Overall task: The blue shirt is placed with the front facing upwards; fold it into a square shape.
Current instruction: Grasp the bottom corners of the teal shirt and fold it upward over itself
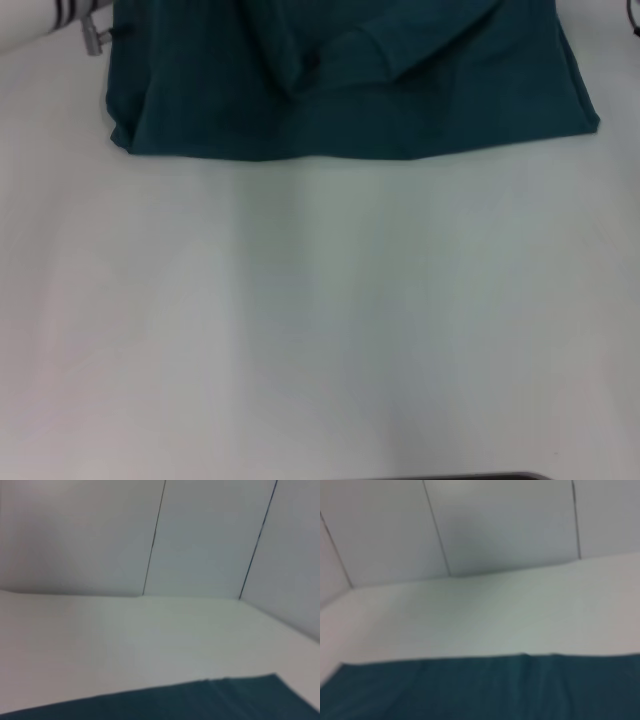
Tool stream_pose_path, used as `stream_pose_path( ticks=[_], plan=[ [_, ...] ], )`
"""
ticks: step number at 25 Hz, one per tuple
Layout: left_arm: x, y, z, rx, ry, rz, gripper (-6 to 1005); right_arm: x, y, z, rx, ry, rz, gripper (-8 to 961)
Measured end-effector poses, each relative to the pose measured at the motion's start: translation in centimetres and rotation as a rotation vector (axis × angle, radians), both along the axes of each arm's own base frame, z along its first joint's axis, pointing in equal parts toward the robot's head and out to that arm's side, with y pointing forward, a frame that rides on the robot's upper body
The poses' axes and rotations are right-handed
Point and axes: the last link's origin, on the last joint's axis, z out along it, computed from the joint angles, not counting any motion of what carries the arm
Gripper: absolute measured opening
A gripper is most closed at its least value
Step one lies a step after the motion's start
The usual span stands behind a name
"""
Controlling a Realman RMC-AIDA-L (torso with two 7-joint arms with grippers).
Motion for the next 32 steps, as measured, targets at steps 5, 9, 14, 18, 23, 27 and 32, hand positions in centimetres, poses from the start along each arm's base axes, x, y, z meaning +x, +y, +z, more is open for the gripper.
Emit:
stream_pose_path(
  ticks=[5, 9, 14, 18, 23, 27, 32],
  plan=[
    [0.4, 0.1, -1.2, 0.006, 0.080, -0.011, 42, 0.9, 0.3, -0.9, 0.026, -0.062, -0.054, 47],
    [0.6, 0.2, -1.2, 0.012, 0.087, -0.012, 43, 0.9, 0.4, -0.7, 0.036, -0.065, -0.055, 48],
    [0.9, 0.5, -1.1, 0.023, 0.091, -0.012, 43, 0.5, 0.8, -0.6, 0.043, -0.087, -0.041, 50],
    [1.0, 0.6, -1.1, 0.027, 0.091, -0.012, 42, 0.2, 1.1, -0.6, 0.052, -0.103, -0.038, 51],
    [1.1, 0.7, -1.0, 0.037, 0.097, -0.009, 59, -0.4, 1.6, -0.4, 0.064, -0.124, -0.031, 52],
    [1.0, 0.7, -1.2, 0.033, 0.100, -0.006, 81, -0.7, 1.9, -0.6, 0.067, -0.159, -0.024, 53],
    [0.7, 0.6, -1.9, -0.010, 0.093, 0.020, 108, -1.0, 1.8, -1.3, 0.043, -0.186, -0.008, 55]
  ],
)
